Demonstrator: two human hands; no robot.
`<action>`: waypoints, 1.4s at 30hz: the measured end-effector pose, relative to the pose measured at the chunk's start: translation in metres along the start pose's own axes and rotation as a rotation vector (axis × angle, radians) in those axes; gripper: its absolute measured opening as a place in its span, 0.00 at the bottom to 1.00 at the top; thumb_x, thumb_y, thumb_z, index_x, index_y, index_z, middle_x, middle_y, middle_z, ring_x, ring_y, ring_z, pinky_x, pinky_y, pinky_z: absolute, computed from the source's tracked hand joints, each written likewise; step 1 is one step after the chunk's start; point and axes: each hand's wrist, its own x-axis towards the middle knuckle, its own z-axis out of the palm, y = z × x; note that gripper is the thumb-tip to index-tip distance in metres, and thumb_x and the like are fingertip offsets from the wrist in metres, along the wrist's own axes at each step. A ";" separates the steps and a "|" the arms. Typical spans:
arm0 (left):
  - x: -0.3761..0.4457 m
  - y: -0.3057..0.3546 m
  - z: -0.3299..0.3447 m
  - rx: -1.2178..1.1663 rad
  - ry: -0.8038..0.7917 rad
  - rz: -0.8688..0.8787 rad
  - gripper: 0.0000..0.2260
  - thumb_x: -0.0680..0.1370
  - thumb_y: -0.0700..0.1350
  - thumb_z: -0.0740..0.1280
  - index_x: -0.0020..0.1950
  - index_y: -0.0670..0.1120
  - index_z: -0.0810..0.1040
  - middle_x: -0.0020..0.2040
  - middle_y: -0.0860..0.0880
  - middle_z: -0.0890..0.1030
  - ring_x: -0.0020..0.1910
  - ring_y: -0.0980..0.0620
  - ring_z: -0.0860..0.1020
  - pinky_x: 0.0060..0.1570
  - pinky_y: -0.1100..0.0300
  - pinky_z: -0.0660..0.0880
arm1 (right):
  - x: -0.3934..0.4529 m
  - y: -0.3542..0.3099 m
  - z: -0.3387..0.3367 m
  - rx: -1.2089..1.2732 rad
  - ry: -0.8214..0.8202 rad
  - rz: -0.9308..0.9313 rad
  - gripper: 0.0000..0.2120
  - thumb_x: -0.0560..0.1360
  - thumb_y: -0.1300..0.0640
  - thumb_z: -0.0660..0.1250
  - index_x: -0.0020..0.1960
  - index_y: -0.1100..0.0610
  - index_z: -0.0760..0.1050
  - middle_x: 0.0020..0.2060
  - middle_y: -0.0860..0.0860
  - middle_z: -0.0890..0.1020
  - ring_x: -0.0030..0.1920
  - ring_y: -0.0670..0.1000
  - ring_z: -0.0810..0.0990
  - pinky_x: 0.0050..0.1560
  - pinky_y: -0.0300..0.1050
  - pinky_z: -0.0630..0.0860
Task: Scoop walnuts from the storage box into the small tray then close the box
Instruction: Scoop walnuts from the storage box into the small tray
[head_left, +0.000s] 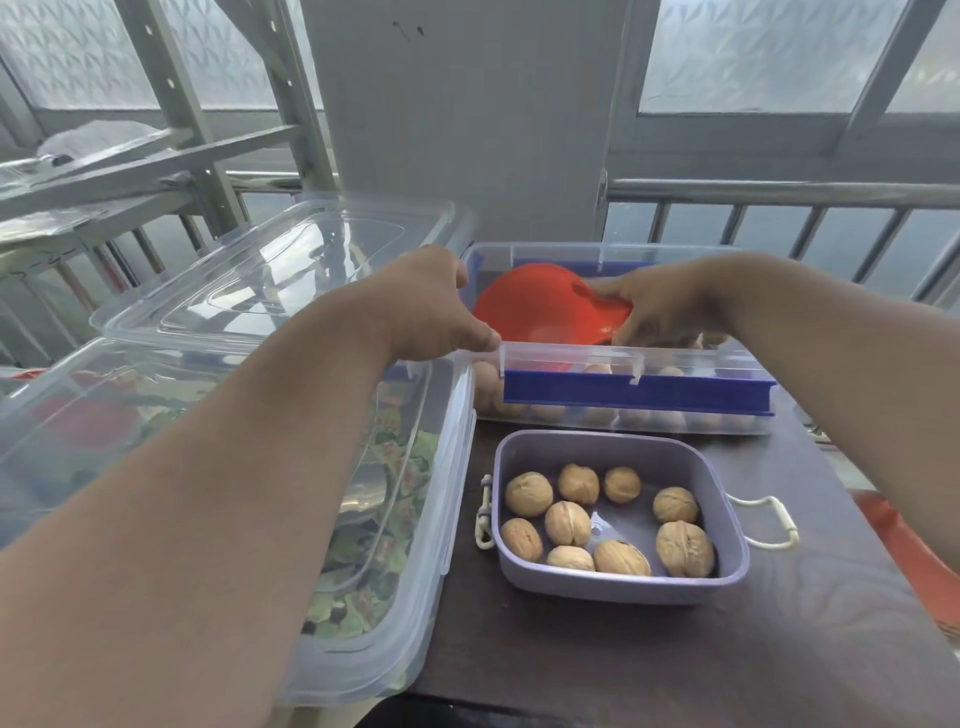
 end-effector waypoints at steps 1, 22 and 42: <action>0.001 -0.001 0.000 -0.001 0.001 -0.003 0.22 0.70 0.54 0.83 0.39 0.49 0.70 0.38 0.51 0.73 0.38 0.50 0.74 0.41 0.55 0.72 | 0.004 0.003 0.007 -0.003 -0.078 -0.024 0.33 0.79 0.52 0.73 0.80 0.39 0.64 0.59 0.49 0.81 0.55 0.53 0.79 0.61 0.54 0.78; -0.007 0.006 -0.003 0.005 -0.012 -0.014 0.22 0.72 0.53 0.82 0.35 0.47 0.70 0.35 0.49 0.72 0.36 0.47 0.71 0.41 0.52 0.70 | 0.003 0.008 0.021 0.114 -0.053 -0.043 0.18 0.79 0.45 0.74 0.66 0.47 0.79 0.58 0.45 0.85 0.60 0.51 0.81 0.66 0.52 0.74; -0.008 0.006 -0.002 0.008 -0.035 -0.006 0.40 0.72 0.54 0.81 0.82 0.50 0.69 0.74 0.46 0.77 0.70 0.46 0.77 0.68 0.51 0.74 | -0.015 -0.012 0.027 0.338 0.207 -0.113 0.64 0.65 0.44 0.85 0.86 0.43 0.45 0.77 0.47 0.71 0.74 0.53 0.74 0.73 0.54 0.72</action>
